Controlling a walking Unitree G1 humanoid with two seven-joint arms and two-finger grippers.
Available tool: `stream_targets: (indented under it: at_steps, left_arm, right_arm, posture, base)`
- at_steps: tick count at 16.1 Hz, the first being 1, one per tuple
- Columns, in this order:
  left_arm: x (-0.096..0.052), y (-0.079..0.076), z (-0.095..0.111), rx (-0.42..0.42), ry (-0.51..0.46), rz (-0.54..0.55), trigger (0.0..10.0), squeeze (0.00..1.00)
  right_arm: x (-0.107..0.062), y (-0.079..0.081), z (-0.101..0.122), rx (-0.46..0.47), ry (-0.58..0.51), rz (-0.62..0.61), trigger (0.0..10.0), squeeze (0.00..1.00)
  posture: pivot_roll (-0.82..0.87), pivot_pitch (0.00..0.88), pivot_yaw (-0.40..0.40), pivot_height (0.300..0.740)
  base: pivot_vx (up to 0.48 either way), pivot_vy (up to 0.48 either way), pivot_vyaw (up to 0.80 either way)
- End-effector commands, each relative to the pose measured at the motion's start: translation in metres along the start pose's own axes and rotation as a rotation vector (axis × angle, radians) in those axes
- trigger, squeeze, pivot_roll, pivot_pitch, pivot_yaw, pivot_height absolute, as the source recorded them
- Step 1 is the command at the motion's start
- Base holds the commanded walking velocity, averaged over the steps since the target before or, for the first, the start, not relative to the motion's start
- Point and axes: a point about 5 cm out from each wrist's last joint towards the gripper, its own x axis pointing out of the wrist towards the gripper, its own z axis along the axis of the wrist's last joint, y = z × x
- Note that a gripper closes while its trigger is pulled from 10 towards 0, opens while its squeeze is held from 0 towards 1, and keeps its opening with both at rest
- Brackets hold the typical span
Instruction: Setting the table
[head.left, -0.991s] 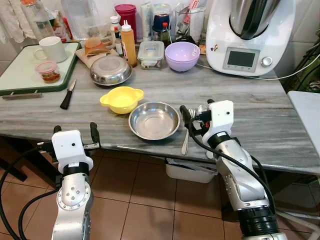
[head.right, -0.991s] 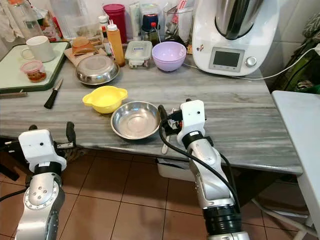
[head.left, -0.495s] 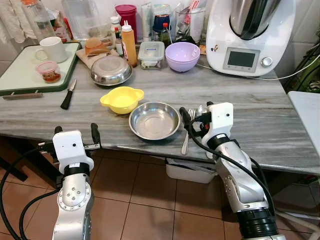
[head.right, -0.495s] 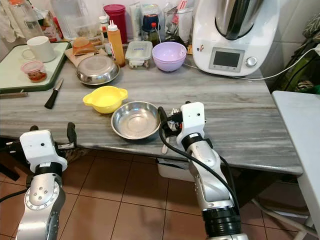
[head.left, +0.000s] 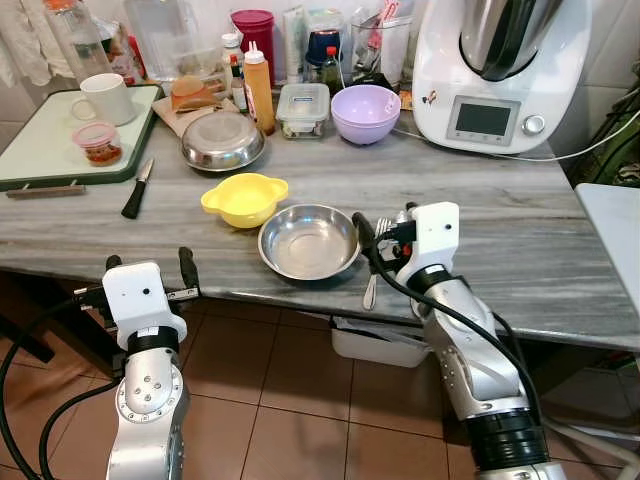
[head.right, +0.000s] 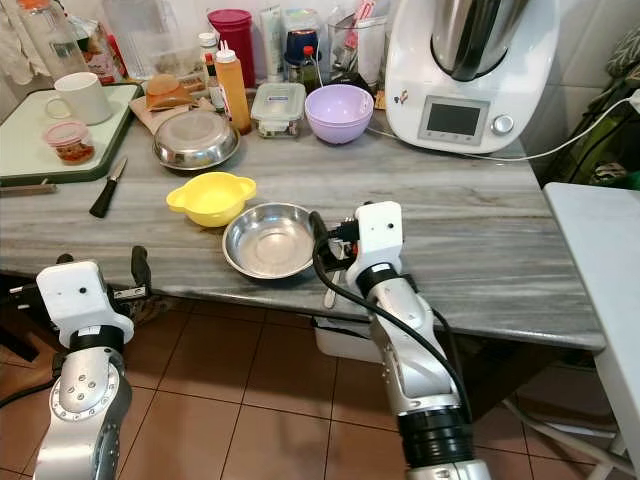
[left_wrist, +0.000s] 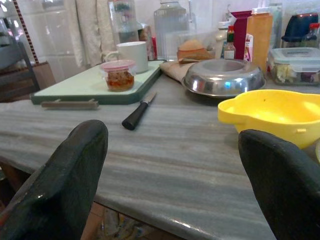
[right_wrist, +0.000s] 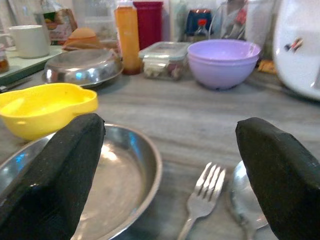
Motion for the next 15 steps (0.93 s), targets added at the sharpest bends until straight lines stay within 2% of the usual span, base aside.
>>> stream_targets:
  at_steps: [1,3,11,15]
  left_arm:
    - [-0.002,0.003,0.001,-0.002,-0.008,0.012,10.0,0.0]
    - [-0.003,0.004,0.0,-0.009,0.002,0.02,10.0,0.0]
    - [-0.005,0.0,-0.005,-0.004,0.037,0.001,10.0,0.0]
    - [-0.004,-0.002,-0.005,0.003,0.046,-0.002,10.0,0.0]
  right_arm:
    - [0.001,-0.002,-0.002,0.043,0.027,-0.003,10.0,0.0]
    - [0.001,-0.008,-0.007,0.111,0.065,-0.035,10.0,0.0]
    - [-0.003,-0.013,-0.002,0.018,0.032,-0.056,10.0,0.0]
    - [-0.004,-0.015,-0.003,0.003,0.039,-0.065,10.0,0.0]
  posture:
    - [-0.02,0.054,0.01,0.74]
    - [-0.02,0.057,0.009,0.74]
    - [-0.03,0.061,0.018,0.74]
    - [-0.03,0.067,0.02,0.74]
  base:
    - [0.0,0.0,0.0]
    - [0.0,0.0,0.0]
    - [0.0,0.0,0.0]
    - [0.0,0.0,-0.71]
